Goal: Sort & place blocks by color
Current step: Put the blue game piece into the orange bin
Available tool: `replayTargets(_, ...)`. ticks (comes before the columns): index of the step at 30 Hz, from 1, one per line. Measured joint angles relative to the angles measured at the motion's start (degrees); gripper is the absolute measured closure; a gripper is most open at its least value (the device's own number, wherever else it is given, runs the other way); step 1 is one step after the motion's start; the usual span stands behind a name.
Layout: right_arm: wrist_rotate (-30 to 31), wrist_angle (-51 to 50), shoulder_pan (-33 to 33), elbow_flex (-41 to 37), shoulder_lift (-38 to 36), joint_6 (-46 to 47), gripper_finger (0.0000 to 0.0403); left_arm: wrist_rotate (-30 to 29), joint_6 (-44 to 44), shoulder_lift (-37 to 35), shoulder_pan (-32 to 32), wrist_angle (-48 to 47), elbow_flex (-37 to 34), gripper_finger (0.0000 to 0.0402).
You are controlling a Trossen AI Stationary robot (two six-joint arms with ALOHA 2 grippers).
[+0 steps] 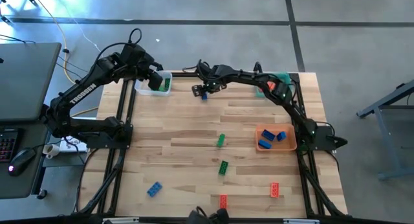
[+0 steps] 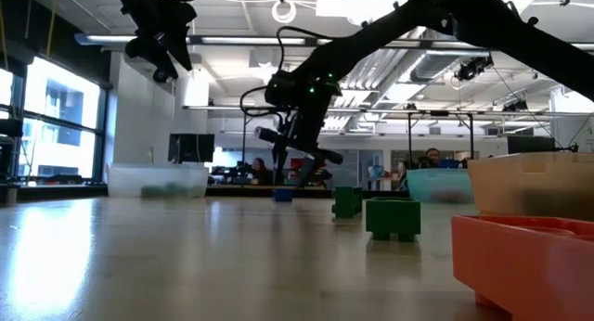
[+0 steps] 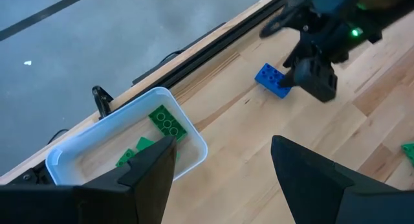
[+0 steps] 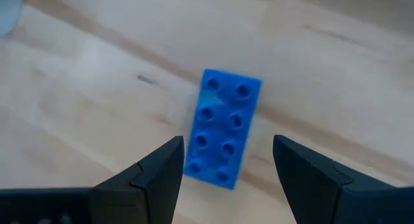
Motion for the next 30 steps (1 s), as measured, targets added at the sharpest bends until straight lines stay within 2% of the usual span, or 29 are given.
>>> replayTargets(10,-2.99,-1.69,-0.78,0.11,-0.28,-1.83,0.0178,-0.02,0.20,0.00,0.00,3.06,0.00,0.0163)
replayTargets(16,-2.34,-7.73,-2.91,6.83,-1.20,-4.37,0.0178,0.46,4.48,1.66,0.00,8.86,-0.02,0.0163)
replayTargets(23,4.11,-18.18,-3.93,19.28,-1.27,-13.69,0.0178,0.45,4.25,5.42,-0.02,11.86,-0.02,0.0163)
replayTargets(25,5.77,-15.95,-4.46,17.63,-3.53,-15.08,0.0178,0.44,3.56,6.43,-0.02,12.12,-0.02,0.0163)
replayTargets(30,7.76,-18.57,-6.36,16.98,-6.78,-18.19,0.0178,0.46,0.56,8.57,-0.02,14.05,-0.02,0.0163)
